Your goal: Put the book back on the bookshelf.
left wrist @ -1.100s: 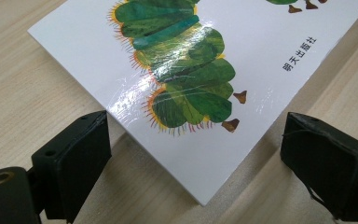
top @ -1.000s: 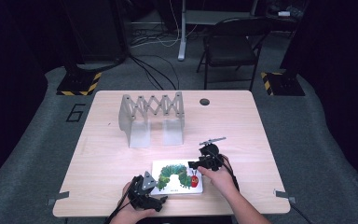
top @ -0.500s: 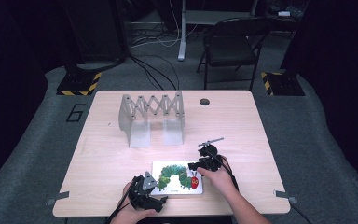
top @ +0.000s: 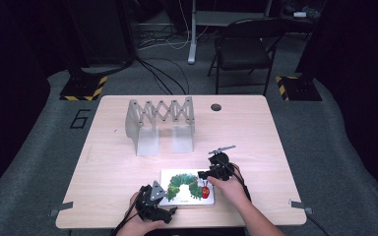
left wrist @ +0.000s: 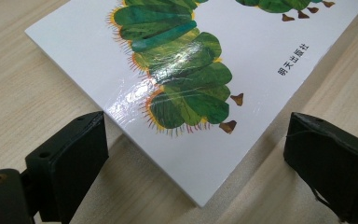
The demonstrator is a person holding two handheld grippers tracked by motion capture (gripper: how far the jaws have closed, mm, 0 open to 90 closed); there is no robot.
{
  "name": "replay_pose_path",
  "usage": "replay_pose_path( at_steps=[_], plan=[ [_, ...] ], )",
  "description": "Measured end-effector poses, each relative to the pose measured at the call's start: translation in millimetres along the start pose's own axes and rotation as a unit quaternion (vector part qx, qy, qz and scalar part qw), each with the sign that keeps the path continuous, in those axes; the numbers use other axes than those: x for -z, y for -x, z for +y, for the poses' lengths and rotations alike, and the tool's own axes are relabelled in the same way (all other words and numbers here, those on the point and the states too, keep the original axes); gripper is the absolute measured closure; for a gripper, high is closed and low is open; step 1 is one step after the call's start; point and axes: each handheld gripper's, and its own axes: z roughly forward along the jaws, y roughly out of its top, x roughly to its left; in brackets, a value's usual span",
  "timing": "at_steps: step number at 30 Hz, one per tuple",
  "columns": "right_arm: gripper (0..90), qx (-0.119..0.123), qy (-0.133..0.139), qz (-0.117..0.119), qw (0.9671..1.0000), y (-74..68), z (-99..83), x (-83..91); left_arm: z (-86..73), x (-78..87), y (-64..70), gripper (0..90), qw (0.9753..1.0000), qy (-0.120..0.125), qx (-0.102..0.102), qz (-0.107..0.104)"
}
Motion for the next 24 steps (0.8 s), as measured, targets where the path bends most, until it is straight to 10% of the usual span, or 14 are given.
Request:
replay_pose_path(
  at_steps=[24],
  plan=[
    [36.8,-0.001,0.002,-0.003,1.0000,2.0,-0.1,-2.5,-0.8,-1.7,1.8,5.0,0.9999,0.008,0.007,-0.001]
  ],
)
